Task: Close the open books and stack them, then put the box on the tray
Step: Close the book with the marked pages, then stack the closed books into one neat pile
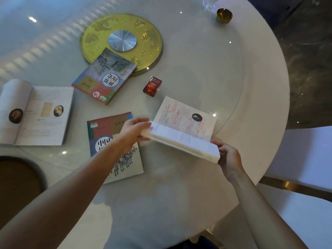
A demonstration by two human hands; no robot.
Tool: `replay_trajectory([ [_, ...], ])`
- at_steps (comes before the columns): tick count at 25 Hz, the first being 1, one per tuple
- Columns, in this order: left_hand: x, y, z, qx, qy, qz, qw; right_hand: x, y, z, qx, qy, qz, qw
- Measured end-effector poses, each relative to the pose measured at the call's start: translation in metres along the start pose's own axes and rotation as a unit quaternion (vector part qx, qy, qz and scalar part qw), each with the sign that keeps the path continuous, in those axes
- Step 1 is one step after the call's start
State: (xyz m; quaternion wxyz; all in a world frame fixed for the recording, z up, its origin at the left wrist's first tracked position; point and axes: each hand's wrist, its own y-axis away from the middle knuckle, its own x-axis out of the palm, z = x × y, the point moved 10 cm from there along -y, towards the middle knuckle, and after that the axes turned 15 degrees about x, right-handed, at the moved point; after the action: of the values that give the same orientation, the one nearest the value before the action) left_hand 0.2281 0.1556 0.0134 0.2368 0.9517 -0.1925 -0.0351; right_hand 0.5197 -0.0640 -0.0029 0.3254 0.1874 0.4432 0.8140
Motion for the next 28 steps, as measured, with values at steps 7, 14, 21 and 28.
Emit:
replay_trajectory([
  [7,0.048,-0.021,0.004,-0.018,0.037,0.019,0.999,0.009,-0.026,0.015,-0.034,0.028,-0.015,0.999],
  [14,0.078,-0.019,0.064,-0.099,-0.05,-0.116,0.987,-0.001,-0.073,0.047,-0.055,0.305,-0.157,0.938],
  [21,0.106,-0.007,0.093,-0.176,0.039,-0.136,0.974,0.069,-0.097,0.093,-0.202,0.618,-0.126,0.749],
  [28,0.099,-0.003,0.094,-0.18,0.064,-0.151,0.97,0.059,-0.104,0.093,-0.151,0.662,-0.18,0.711],
])
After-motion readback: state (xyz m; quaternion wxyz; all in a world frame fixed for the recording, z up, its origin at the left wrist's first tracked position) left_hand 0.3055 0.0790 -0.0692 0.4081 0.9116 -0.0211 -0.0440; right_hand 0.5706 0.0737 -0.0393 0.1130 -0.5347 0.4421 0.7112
